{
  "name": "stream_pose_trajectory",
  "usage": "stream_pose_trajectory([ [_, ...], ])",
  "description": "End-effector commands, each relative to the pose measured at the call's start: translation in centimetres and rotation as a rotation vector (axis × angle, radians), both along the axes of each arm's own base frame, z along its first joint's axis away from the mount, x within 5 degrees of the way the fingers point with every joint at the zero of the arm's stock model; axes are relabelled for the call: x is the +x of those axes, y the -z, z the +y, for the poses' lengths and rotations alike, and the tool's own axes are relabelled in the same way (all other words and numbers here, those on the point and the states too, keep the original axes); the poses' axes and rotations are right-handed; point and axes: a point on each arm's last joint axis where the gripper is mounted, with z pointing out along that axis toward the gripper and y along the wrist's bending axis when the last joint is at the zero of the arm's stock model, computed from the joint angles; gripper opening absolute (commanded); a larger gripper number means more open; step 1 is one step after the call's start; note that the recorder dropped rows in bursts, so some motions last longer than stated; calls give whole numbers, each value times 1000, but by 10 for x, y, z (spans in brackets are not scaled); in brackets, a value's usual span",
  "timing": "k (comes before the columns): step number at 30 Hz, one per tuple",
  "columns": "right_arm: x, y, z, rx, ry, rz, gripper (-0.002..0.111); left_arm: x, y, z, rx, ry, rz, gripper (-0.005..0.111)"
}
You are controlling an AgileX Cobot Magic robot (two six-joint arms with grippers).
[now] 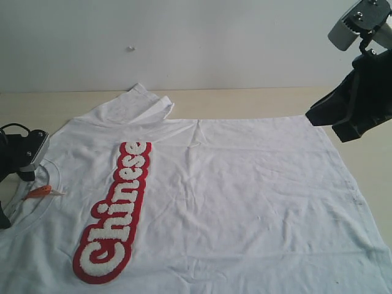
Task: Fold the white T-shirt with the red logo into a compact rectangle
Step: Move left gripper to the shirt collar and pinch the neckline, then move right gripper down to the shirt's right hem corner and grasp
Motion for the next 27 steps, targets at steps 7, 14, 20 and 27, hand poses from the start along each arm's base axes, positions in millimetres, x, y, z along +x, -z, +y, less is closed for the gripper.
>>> stream_pose_trajectory([
  [7,0,0,2,-3,-21,-6,23,1,13,1,14,6,-3,105],
  [14,1,0,1,-5,-20,-10,36,1,13,1,14,6,-3,105],
  [20,3,-3,3,38,13,-24,39,1,13,1,14,6,-3,105],
  [27,3,-3,3,38,13,-24,39,1,13,1,12,4,-3,105],
])
